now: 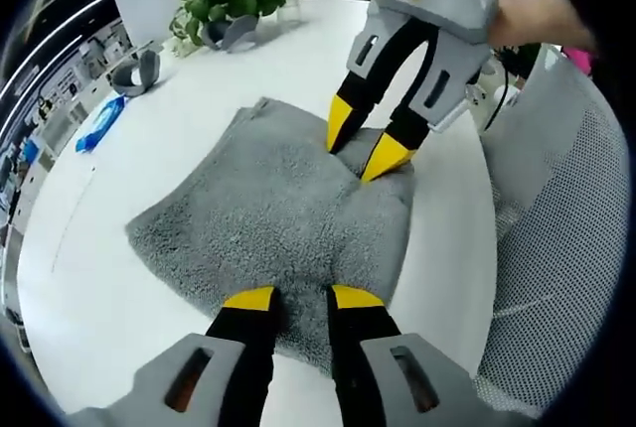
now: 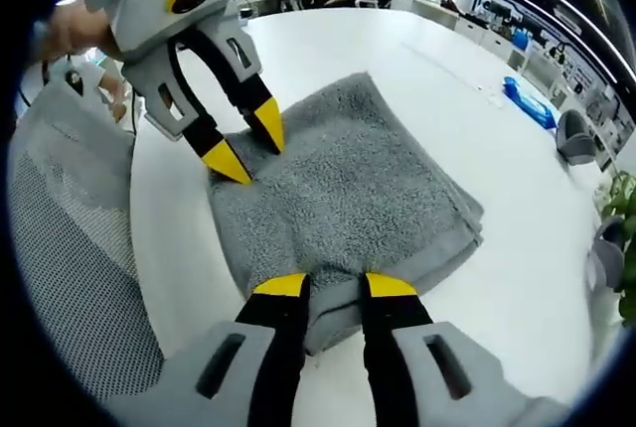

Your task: Fold the towel on the table until its edges align and the towel forms a compact rectangular stack.

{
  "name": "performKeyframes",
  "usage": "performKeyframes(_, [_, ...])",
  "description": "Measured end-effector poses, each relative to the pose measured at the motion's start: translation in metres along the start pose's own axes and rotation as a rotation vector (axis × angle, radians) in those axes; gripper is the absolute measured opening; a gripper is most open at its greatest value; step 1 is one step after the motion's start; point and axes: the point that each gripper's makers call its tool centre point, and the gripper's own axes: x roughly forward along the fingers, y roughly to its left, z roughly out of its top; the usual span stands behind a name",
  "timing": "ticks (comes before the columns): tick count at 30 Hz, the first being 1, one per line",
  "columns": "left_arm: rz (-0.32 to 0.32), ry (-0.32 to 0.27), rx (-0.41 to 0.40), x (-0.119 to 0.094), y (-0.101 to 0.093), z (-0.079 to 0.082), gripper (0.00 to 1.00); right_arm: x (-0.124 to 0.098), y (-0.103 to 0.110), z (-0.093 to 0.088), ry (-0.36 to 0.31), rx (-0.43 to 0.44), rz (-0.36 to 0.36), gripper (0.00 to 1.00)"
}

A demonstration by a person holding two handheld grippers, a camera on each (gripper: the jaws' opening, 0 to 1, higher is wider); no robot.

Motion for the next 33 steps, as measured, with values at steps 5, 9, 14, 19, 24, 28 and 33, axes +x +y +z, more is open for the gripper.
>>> performKeyframes(5, [-0.018,-0.011,-0.01,0.005,0.017,0.006,0.2,0.007,-0.017,0.009,0.007,-0.004,0.02,0.19])
performKeyframes(9, [-0.019,-0.01,-0.011,0.009,0.028,0.009,0.2,0.012,-0.027,0.015,0.018,-0.012,0.026,0.19])
performKeyframes(14, [-0.018,-0.017,-0.024,0.012,0.041,0.012,0.2,0.017,-0.038,0.02,0.018,-0.017,0.026,0.19])
performKeyframes(19, [-0.021,-0.011,-0.025,0.016,0.05,0.015,0.2,0.021,-0.046,0.025,0.03,-0.03,0.016,0.19])
performKeyframes(24, [-0.028,0.002,-0.006,0.018,0.053,0.016,0.19,0.025,-0.052,0.028,0.046,-0.045,0.011,0.18])
performKeyframes(28, [-0.034,-0.004,-0.01,0.019,0.06,0.018,0.19,0.026,-0.058,0.03,0.038,-0.044,0.01,0.18])
performKeyframes(33, [-0.03,-0.008,-0.015,0.021,0.066,0.02,0.19,0.029,-0.063,0.034,0.036,-0.046,0.008,0.18])
